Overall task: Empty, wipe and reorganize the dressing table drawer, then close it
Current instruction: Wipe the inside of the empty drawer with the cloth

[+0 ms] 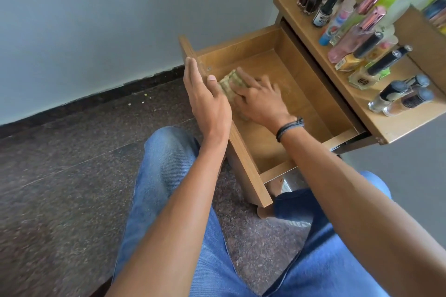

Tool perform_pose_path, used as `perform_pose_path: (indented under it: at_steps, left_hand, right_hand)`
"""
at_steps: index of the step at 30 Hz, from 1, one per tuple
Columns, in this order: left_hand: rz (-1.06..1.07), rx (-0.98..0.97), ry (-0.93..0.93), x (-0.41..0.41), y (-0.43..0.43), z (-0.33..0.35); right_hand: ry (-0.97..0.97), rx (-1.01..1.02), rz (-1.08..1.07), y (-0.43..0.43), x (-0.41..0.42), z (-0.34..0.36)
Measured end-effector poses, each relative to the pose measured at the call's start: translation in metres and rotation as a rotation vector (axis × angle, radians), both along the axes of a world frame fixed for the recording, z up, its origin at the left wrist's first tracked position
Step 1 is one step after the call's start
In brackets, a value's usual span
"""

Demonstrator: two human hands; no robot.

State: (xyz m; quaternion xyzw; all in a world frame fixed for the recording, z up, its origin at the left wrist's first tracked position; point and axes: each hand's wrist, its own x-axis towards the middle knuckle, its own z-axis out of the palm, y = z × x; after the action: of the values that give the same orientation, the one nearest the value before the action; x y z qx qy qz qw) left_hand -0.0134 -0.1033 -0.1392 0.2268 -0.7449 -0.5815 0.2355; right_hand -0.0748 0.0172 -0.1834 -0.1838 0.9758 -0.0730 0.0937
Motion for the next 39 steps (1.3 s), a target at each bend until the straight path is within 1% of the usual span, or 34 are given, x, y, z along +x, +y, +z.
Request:
perform_pose_path:
  at_steps: [2, 5, 7, 9, 12, 15, 18, 22, 27, 31, 34, 36, 38, 39]
  left_hand:
    - [-0.005, -0.007, 0.002, -0.001, -0.001, -0.001]
    - [-0.004, -0.023, 0.000, -0.001, 0.000, -0.002]
    - [-0.003, -0.025, -0.002, -0.002, 0.000, -0.002]
    - [0.000, -0.022, -0.005, -0.003, 0.000, -0.003]
    - [0.011, -0.012, -0.005, -0.004, -0.002, -0.004]
    - [0.021, 0.000, -0.004, -0.005, -0.004, -0.007]
    - [0.016, 0.020, 0.000, -0.002, -0.002, -0.007]
    - [0.002, 0.008, 0.004, -0.001, 0.000, -0.006]
    - [-0.006, -0.007, 0.017, 0.000, 0.000, -0.002]
    - [0.002, 0.007, 0.013, -0.002, -0.001, -0.004]
    - [0.014, 0.003, 0.020, 0.000, 0.003, -0.003]
    - [0.024, 0.003, 0.023, 0.000, 0.005, -0.002]
    - [0.029, 0.007, 0.010, -0.001, 0.006, -0.003]
    - [0.031, 0.010, 0.006, -0.002, 0.005, -0.004]
  right_hand:
    - [0.014, 0.011, -0.067, 0.012, -0.018, 0.000]
    - [-0.039, -0.020, -0.189, 0.021, -0.043, -0.004]
    - [-0.072, -0.091, -0.235, 0.016, -0.049, -0.007]
    - [-0.050, -0.165, -0.247, 0.003, -0.044, -0.010]
    - [-0.003, -0.194, -0.119, -0.025, -0.024, -0.015]
    - [0.014, -0.114, 0.004, -0.048, -0.010, -0.018]
    - [0.047, -0.083, -0.003, -0.050, -0.010, -0.014]
    - [0.127, 0.019, 0.071, -0.032, -0.021, -0.009]
    - [0.152, 0.017, -0.144, 0.026, -0.058, 0.000]
    - [0.198, 0.011, -0.212, 0.038, -0.074, -0.001]
    - [0.206, -0.069, -0.308, 0.027, -0.069, -0.011]
    - [0.167, -0.148, -0.365, 0.018, -0.064, -0.015]
    - [0.106, -0.236, -0.331, 0.003, -0.052, -0.016]
    - [0.123, -0.276, -0.260, -0.009, -0.042, -0.015]
